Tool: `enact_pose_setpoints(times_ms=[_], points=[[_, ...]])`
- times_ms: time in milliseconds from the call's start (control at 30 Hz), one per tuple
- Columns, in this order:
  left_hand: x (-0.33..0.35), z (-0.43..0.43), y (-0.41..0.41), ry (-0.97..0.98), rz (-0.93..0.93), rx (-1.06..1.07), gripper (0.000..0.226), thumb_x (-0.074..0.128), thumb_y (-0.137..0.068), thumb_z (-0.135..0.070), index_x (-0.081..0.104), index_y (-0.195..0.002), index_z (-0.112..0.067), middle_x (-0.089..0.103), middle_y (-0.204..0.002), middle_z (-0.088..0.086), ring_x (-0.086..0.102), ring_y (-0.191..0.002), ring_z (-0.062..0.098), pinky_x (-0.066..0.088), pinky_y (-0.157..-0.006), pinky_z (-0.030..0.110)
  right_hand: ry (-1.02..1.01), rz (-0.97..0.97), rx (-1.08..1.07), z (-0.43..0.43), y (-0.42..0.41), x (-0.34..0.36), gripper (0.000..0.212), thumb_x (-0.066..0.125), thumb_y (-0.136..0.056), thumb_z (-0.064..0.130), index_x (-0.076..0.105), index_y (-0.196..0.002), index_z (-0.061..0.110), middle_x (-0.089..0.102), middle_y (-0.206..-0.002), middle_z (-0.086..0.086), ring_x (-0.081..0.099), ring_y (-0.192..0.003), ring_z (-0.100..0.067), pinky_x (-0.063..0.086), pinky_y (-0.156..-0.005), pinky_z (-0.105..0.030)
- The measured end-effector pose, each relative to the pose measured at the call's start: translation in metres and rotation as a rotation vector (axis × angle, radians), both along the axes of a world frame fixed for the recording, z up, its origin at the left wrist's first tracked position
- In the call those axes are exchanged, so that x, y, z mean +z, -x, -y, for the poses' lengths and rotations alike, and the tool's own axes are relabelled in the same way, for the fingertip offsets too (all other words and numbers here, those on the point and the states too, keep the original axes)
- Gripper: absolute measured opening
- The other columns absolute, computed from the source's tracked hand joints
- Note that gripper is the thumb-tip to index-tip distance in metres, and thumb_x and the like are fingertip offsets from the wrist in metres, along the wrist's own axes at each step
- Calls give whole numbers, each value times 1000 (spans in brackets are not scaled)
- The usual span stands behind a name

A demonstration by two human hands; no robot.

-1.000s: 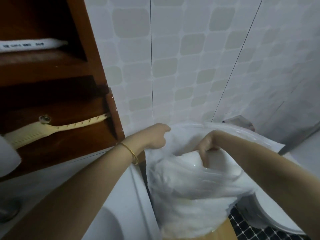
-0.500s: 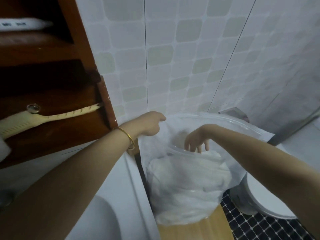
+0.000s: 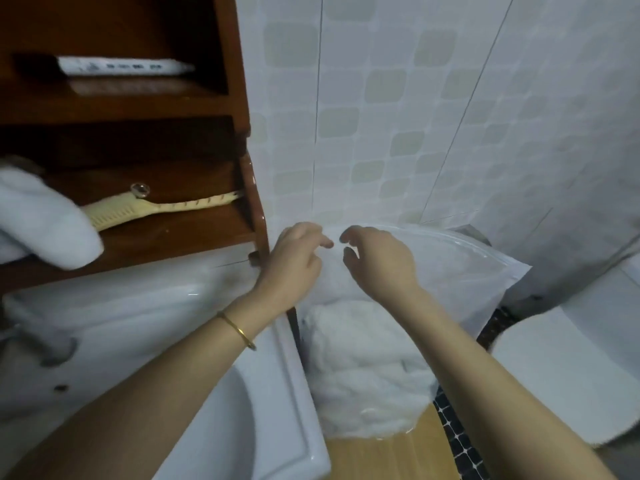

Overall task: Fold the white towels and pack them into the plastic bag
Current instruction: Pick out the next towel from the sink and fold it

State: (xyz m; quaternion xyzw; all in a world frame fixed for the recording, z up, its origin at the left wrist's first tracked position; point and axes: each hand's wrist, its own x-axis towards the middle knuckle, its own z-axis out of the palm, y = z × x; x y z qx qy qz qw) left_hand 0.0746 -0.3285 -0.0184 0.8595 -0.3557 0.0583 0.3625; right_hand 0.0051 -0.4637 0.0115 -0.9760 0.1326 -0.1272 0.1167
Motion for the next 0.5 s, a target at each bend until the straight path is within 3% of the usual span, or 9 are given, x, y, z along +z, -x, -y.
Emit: enact_pose_setpoints(times_ms=[100, 233, 367, 500], points=[[-33, -48, 23, 47, -143, 0, 37, 45, -83, 9, 67, -106, -11, 53, -123, 1, 49, -117, 12, 35, -103, 19, -73, 167, 121, -50, 7, -8, 26, 50, -88, 19, 61, -112, 20, 66, -104, -1, 58, -96, -26, 45, -72, -35], [-79, -128, 43, -80, -360, 94, 33, 47, -81, 13, 69, -100, -2, 60, -105, 13, 57, -104, 25, 40, -91, 21, -190, 94, 153, -106, 13, -49, 26, 49, -86, 14, 61, -109, 19, 64, -105, -3, 59, -93, -28, 43, -66, -33], [-118, -232, 46, -354, -430, 195, 34, 48, -86, 6, 67, -111, -5, 57, -115, 16, 54, -113, 29, 38, -97, 25, -331, -174, 190, -171, 21, -100, 28, 48, -89, 15, 60, -111, 25, 64, -108, 5, 61, -96, -21, 45, -73, -30], [-142, -324, 32, -885, -226, 242, 28, 50, -90, -13, 58, -117, -14, 48, -125, 6, 41, -119, 26, 40, -97, 32, -538, -362, 140, -231, 25, -145, 27, 47, -88, 11, 62, -108, 20, 66, -99, -2, 66, -88, -24, 53, -77, -33]])
